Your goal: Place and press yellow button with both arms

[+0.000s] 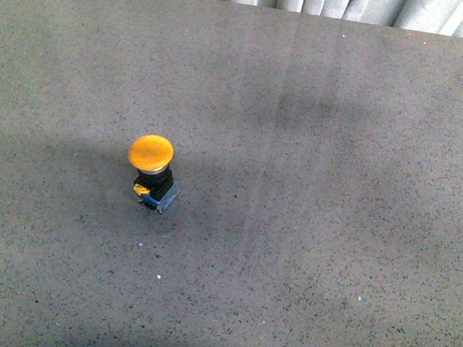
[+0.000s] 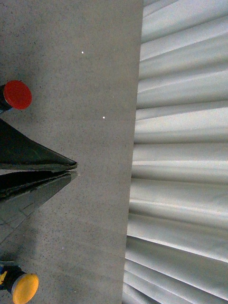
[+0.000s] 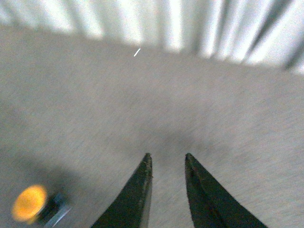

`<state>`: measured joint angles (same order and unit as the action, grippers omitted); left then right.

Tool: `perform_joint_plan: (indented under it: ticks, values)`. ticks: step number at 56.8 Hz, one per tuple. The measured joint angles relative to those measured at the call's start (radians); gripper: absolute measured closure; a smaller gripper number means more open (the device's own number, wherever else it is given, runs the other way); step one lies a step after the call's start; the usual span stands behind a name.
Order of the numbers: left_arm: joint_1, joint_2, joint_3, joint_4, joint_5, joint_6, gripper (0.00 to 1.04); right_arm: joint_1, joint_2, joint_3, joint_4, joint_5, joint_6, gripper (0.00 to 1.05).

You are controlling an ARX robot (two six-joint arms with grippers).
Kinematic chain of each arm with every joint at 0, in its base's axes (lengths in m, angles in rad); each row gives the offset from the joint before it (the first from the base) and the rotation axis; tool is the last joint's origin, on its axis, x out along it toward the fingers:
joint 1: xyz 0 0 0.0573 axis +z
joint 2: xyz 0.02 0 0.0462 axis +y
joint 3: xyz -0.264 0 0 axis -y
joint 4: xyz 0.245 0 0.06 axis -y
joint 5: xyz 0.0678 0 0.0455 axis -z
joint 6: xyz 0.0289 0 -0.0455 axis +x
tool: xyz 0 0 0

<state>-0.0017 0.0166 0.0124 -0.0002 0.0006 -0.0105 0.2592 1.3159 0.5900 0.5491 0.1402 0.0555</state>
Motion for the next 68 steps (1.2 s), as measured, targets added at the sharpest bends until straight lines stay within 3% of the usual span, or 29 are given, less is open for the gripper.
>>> perform_joint_plan:
  ticks: [5, 11, 41, 45, 49, 68]
  values:
    - [0.0, 0.0, 0.0, 0.0, 0.0, 0.0, 1.03, -0.032, -0.108, -0.121, 0.187, 0.076, -0.029, 1.04]
    - [0.0, 0.0, 0.0, 0.0, 0.0, 0.0, 1.03, -0.06, -0.178, -0.211, 0.232, 0.056, -0.039, 1.03]
    - [0.0, 0.0, 0.0, 0.0, 0.0, 0.0, 1.03, -0.173, -0.465, -0.468, 0.169, -0.059, -0.05, 1.03]
    - [0.0, 0.0, 0.0, 0.0, 0.0, 0.0, 1.03, -0.224, -0.509, -0.488, 0.143, -0.129, -0.05, 1.03]
    - [0.0, 0.0, 0.0, 0.0, 0.0, 0.0, 1.03, -0.254, -0.563, -0.509, 0.109, -0.132, -0.05, 1.03]
    - [0.0, 0.0, 0.0, 0.0, 0.0, 0.0, 1.03, -0.256, -0.695, -0.571, 0.055, -0.14, -0.05, 1.03]
